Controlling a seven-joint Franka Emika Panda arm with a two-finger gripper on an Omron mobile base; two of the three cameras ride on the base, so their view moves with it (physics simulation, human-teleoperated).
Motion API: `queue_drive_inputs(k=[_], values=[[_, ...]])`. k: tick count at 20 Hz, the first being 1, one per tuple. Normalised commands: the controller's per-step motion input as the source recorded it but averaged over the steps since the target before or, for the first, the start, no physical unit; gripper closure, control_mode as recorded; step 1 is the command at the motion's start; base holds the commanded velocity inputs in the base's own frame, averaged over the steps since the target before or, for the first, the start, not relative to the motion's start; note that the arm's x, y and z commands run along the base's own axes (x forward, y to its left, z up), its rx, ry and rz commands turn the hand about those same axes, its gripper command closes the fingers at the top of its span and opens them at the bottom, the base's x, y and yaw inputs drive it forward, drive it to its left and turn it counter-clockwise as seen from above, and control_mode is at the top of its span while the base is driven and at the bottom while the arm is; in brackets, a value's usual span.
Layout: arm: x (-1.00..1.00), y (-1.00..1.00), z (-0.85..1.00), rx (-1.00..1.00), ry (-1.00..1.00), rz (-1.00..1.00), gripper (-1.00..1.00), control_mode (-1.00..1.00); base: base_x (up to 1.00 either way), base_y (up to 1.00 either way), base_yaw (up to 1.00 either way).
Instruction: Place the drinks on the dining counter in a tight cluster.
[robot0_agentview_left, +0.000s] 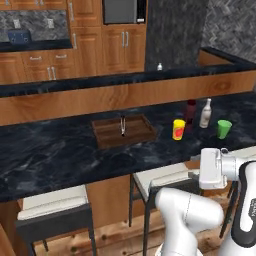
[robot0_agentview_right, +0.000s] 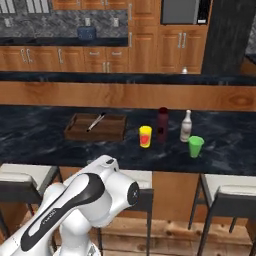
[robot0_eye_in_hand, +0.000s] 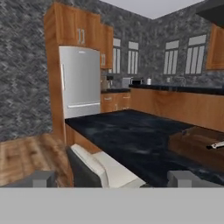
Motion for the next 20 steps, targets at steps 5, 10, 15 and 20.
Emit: queue_drive_inputs(k=[5, 10, 15, 20], values=[[0.00, 0.00, 0.00, 0.00, 0.00, 0.00, -1.00, 1.00, 0.01, 0.89, 0.00], [0.00, 0.00, 0.00, 0.00, 0.00, 0.00, -1.00, 1.00, 0.02, 0.89, 0.00], [0.00, 0.00, 0.00, 0.00, 0.00, 0.00, -1.00, 1.00, 0.06, 0.89, 0.00], [0.00, 0.00, 0.00, 0.00, 0.00, 0.00, -1.00, 1.00, 0.12, 0.88, 0.00]])
